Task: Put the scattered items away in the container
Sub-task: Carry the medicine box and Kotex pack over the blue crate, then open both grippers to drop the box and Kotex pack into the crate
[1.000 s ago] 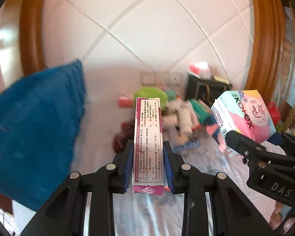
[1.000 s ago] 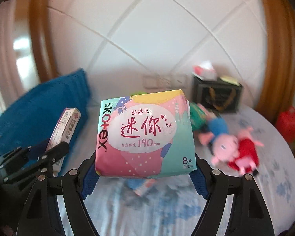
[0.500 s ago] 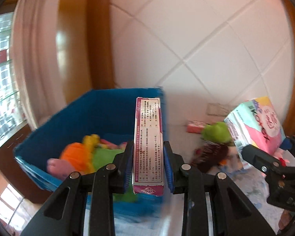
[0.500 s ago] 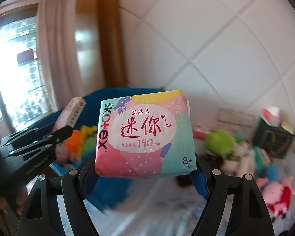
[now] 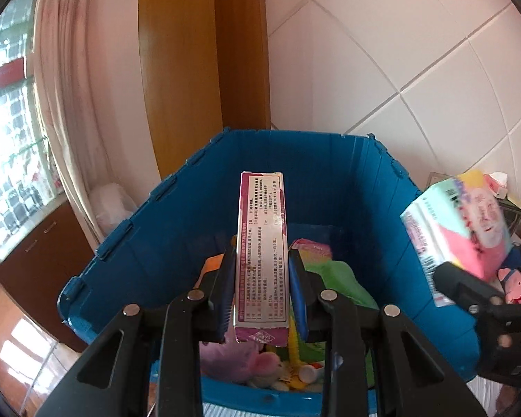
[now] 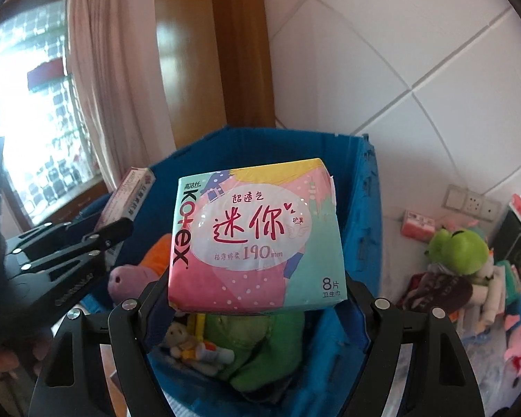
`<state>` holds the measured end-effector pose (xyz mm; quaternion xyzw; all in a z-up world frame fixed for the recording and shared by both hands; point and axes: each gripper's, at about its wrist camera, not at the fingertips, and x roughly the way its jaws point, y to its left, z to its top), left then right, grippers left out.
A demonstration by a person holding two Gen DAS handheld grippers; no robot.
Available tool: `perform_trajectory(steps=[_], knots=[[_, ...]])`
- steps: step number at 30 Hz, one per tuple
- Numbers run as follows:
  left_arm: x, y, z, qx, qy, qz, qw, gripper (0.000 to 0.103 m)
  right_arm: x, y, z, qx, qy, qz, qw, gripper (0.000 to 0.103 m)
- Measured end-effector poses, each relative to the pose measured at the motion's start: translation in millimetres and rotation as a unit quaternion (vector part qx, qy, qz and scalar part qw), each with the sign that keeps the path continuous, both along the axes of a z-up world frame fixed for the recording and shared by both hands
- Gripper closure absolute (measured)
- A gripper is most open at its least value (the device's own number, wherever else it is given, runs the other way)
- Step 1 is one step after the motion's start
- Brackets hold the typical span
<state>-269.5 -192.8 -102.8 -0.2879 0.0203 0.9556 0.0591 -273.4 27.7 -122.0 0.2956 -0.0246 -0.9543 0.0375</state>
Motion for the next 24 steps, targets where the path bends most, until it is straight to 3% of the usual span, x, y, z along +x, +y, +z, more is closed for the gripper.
perform_trajectory(steps=[1,3,4,5,17,19,24], knots=[[-3,-7,-2,0.008,-0.005,0.000,1.0000,0.069,0,-1,-1,0.002,-0.002,-0.002,1.000,0.023],[-3,-16,-5,0.017,-0.007,-0.001,0.9998,0.047,-4,-4,-3,0.007,-0.007,-0.005,1.000,0.023],[0,-15,-8,0.018,-0.003,0.000,0.9998,0.031,-4,-4,-4,0.007,-0.006,-0.008,1.000,0.023],[2,-16,-8,0.017,0.004,0.002,0.9998,0.026,-5,-6,-4,0.009,-0.004,-0.012,1.000,0.022],[18,-26,-7,0.028,0.010,-0.011,0.9995,0.025,5,-9,4,0.022,0.016,-0.038,0.999,0.013],[22,-25,-6,0.026,0.011,-0.011,0.9995,0.025,11,-9,9,0.022,0.026,-0.039,0.999,0.000],[35,-21,-4,0.025,0.013,-0.019,0.9994,0.025,29,-5,14,0.024,0.040,-0.051,0.998,0.000]])
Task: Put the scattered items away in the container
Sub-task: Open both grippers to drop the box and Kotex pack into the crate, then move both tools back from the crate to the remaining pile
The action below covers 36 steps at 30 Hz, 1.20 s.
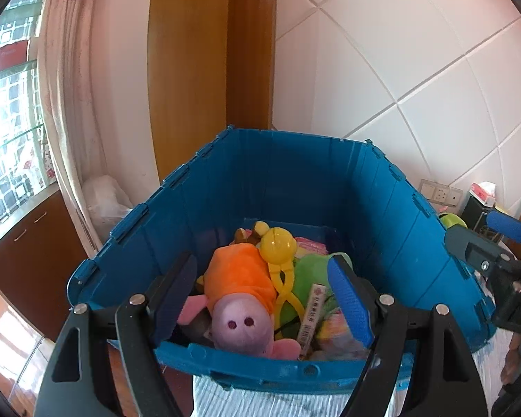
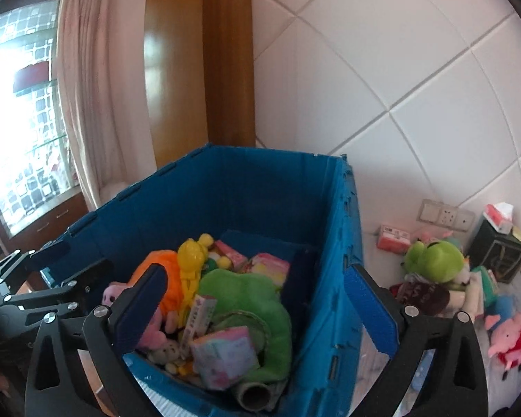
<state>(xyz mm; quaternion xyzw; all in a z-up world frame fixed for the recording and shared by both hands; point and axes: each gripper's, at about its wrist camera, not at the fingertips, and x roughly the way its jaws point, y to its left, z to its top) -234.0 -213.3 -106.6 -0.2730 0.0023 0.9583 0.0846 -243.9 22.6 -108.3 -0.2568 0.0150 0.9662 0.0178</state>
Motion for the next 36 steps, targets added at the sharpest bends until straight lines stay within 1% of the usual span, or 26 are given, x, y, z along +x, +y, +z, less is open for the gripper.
perform_trajectory(steps=[6,11,15,18,20,23,25,27,29,33,36], knots=[[19,14,5,0.005,0.011,-0.007,0.9999,0.025,24,14,2,0.006,0.004,-0.017,1.000,0.000],[38,36,12,0.009,0.026,-0.015,0.9995,0.025,45,30,5,0.017,0.013,-0.039,0.999,0.000],[58,63,18,0.004,0.041,-0.026,0.9988,0.025,71,55,8,0.005,0.025,-0.056,0.998,0.000],[79,91,26,0.010,0.056,-0.039,0.9976,0.025,96,84,9,-0.005,0.034,-0.073,0.997,0.000],[92,110,29,0.013,0.061,-0.049,0.9968,0.025,117,110,8,-0.014,0.038,-0.088,0.995,0.000],[113,150,28,0.018,0.065,-0.072,0.9951,0.025,150,156,1,-0.024,0.037,-0.117,0.992,0.000],[127,185,25,0.020,0.066,-0.088,0.9937,0.025,175,192,-6,-0.027,0.033,-0.143,0.989,0.000],[137,218,19,0.026,0.060,-0.101,0.9927,0.025,202,234,-16,-0.030,0.020,-0.171,0.985,0.000],[147,256,8,0.031,0.047,-0.121,0.9910,0.025,228,276,-28,-0.036,0.007,-0.199,0.979,0.000],[164,326,-25,0.014,0.026,-0.153,0.9878,0.025,277,355,-61,-0.061,-0.021,-0.247,0.967,0.000],[169,367,-60,-0.007,-0.018,-0.178,0.9839,0.025,307,400,-91,-0.078,-0.053,-0.279,0.956,0.000]])
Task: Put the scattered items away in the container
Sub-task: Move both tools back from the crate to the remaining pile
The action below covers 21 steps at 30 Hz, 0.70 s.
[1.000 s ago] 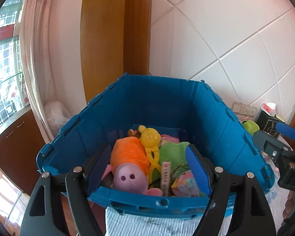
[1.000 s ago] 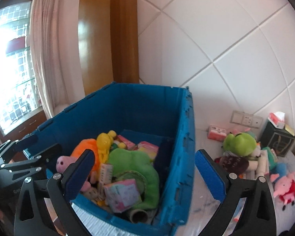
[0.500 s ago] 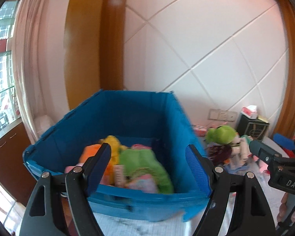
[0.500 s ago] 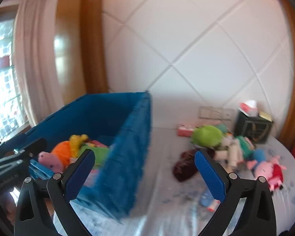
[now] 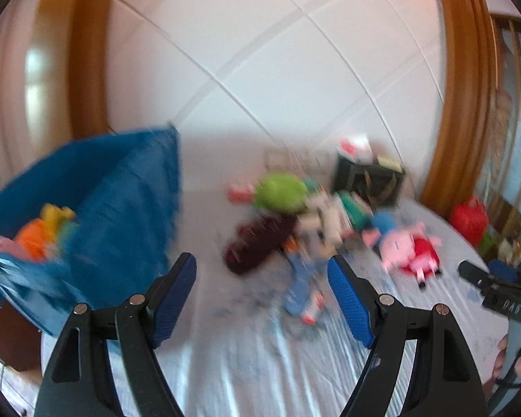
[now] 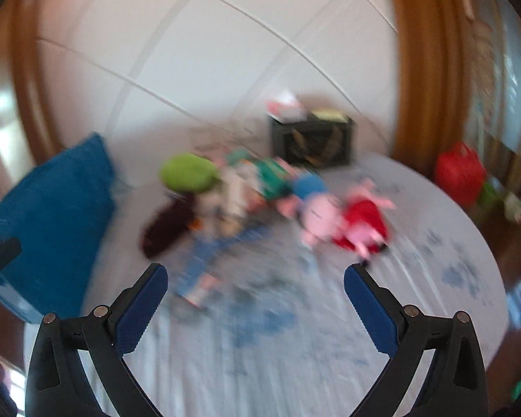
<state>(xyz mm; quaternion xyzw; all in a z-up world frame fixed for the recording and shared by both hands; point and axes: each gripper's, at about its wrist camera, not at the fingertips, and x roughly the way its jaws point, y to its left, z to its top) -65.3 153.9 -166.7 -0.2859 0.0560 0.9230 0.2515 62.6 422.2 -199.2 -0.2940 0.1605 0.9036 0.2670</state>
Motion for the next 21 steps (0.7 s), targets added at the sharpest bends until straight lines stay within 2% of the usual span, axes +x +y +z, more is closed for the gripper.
perform_trajectory(steps=[6,10,13,15,21], knots=[[-11,41,-70,-0.046,-0.060,-0.021,0.9969,0.025,54,70,-63,-0.039,-0.052,-0.081,0.995,0.000],[-37,56,-112,-0.048,-0.107,-0.028,0.9926,0.025,77,98,-93,-0.068,-0.082,-0.124,0.986,0.000],[-55,68,-138,-0.048,-0.135,-0.039,0.9889,0.025,84,109,-104,-0.071,-0.104,-0.140,0.982,0.000],[-64,80,-153,-0.053,-0.135,-0.046,0.9883,0.025,85,113,-110,-0.070,-0.107,-0.146,0.981,0.000],[-91,122,-198,-0.073,-0.163,-0.048,0.9827,0.025,64,135,-147,-0.092,-0.107,-0.129,0.982,0.000]])
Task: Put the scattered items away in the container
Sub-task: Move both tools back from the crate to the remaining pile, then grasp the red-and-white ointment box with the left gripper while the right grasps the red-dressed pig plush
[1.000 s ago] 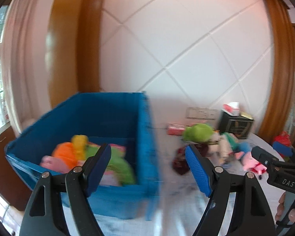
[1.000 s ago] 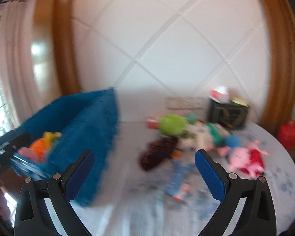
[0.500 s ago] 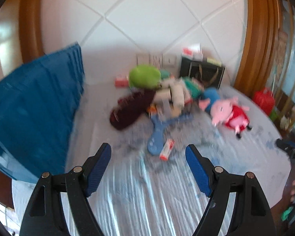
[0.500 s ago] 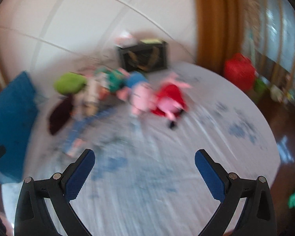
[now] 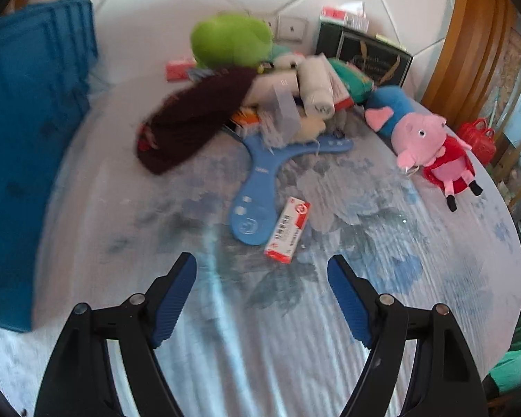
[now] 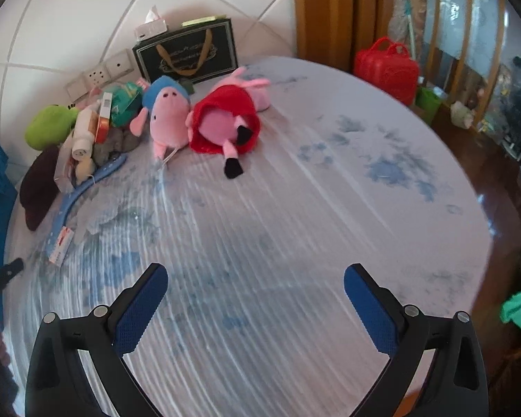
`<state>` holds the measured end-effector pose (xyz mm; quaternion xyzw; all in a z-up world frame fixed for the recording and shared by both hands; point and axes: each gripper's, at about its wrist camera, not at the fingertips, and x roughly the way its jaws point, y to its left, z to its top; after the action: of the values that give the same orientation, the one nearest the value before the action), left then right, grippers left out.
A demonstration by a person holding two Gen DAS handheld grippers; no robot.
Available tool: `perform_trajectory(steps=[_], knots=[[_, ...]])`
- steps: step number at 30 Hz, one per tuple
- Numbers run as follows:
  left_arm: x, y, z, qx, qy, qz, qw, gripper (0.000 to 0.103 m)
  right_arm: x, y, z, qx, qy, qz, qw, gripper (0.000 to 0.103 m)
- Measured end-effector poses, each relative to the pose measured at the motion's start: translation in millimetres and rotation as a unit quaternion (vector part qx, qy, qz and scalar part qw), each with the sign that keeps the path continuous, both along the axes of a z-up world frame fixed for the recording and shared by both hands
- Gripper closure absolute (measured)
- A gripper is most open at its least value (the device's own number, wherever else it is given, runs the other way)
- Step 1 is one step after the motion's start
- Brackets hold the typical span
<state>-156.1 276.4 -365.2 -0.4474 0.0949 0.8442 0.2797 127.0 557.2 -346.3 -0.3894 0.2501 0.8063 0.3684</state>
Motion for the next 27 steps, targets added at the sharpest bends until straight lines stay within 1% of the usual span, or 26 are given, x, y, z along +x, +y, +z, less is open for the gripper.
perform_trajectory(steps=[2,4,7,8,9,10,12,13,15,17,19,21,23,25,27], knots=[[-5,21,-16,-0.016,0.010,0.000,0.9998,0.027,-16,12,-16,-0.012,0.012,0.011,1.000,0.000],[-11,39,-32,-0.035,0.016,0.008,0.9992,0.030,-34,25,-30,-0.023,0.014,0.025,0.999,0.000],[-23,59,-56,-0.049,-0.013,0.027,0.9984,0.035,-55,41,-44,-0.030,0.008,0.048,0.998,0.000],[-24,63,-61,-0.057,-0.021,0.035,0.9975,0.040,-61,45,-46,-0.031,0.012,0.057,0.998,0.000],[-20,67,-62,-0.065,-0.006,0.045,0.9968,0.040,-66,49,-47,-0.029,0.013,0.065,0.997,0.000],[-18,72,-62,-0.069,0.000,0.050,0.9964,0.040,-71,54,-47,-0.027,0.015,0.074,0.997,0.000],[-14,79,-61,-0.065,0.005,0.059,0.9961,0.057,-77,64,-48,-0.024,0.019,0.080,0.996,0.000],[-14,84,-61,-0.054,-0.009,0.053,0.9971,0.076,-79,70,-48,-0.025,0.021,0.079,0.996,0.000],[-13,97,-60,-0.041,-0.016,0.046,0.9980,0.076,-78,82,-46,-0.022,0.028,0.074,0.997,0.000],[-12,113,-63,-0.045,-0.014,0.038,0.9982,0.076,-79,93,-42,-0.019,0.031,0.073,0.997,0.000],[-12,130,-60,-0.037,-0.011,0.031,0.9988,0.076,-82,104,-34,-0.015,0.037,0.075,0.996,0.000],[-10,148,-46,-0.019,0.002,0.021,0.9996,0.076,-88,117,-21,-0.006,0.047,0.075,0.996,0.000],[-10,171,-26,0.004,0.023,0.007,0.9997,0.076,-98,133,-7,-0.001,0.060,0.070,0.996,0.000],[-11,194,-9,0.020,0.040,-0.002,0.9990,0.076,-115,151,1,-0.005,0.056,0.062,0.997,0.000],[-14,211,2,0.032,0.051,-0.004,0.9982,0.076,-129,165,1,-0.013,0.054,0.058,0.997,0.000]])
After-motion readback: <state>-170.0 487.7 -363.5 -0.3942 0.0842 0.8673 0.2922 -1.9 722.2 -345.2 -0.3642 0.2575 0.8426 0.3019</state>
